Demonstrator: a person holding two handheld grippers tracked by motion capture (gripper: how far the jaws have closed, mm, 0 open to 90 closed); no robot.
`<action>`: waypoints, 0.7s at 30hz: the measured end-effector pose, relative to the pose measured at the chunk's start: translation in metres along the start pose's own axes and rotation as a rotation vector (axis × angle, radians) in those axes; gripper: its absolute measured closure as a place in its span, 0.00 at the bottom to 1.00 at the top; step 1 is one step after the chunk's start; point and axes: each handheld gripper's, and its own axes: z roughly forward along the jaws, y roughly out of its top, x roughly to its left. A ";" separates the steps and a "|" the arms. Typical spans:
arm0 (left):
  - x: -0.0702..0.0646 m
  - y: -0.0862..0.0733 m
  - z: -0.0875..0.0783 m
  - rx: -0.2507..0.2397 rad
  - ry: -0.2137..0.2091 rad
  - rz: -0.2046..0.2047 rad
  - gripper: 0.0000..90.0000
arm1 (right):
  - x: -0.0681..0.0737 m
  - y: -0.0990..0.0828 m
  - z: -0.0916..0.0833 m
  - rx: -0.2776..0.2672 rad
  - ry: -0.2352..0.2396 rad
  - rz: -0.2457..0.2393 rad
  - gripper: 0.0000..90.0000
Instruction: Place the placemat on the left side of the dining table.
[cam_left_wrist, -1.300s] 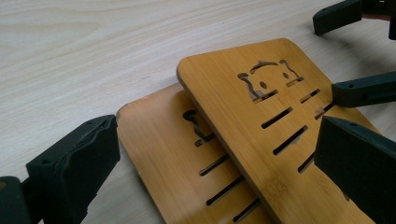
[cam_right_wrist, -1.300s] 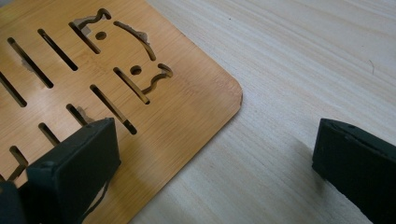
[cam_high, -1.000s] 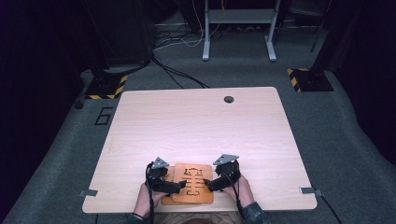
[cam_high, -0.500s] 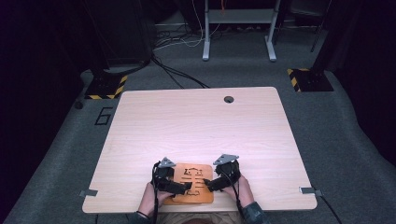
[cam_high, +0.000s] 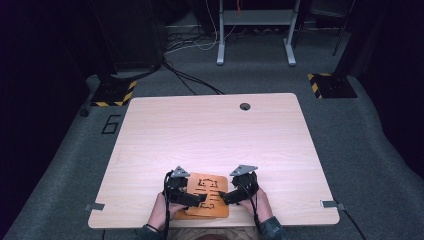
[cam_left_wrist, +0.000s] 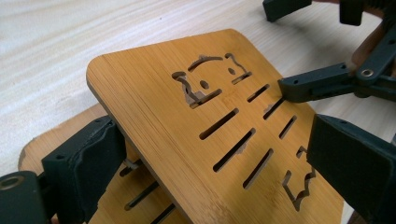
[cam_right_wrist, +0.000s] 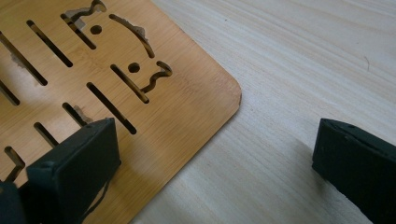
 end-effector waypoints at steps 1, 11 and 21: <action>0.000 0.001 -0.001 -0.001 -0.002 0.004 0.06 | -0.001 0.000 0.000 -0.007 0.001 -0.006 0.00; -0.002 0.011 -0.007 -0.010 -0.017 -0.003 0.14 | -0.004 -0.003 -0.003 -0.009 0.008 0.025 0.00; -0.008 0.021 -0.012 -0.018 -0.049 -0.002 0.11 | -0.006 -0.004 -0.005 -0.017 0.013 0.044 0.00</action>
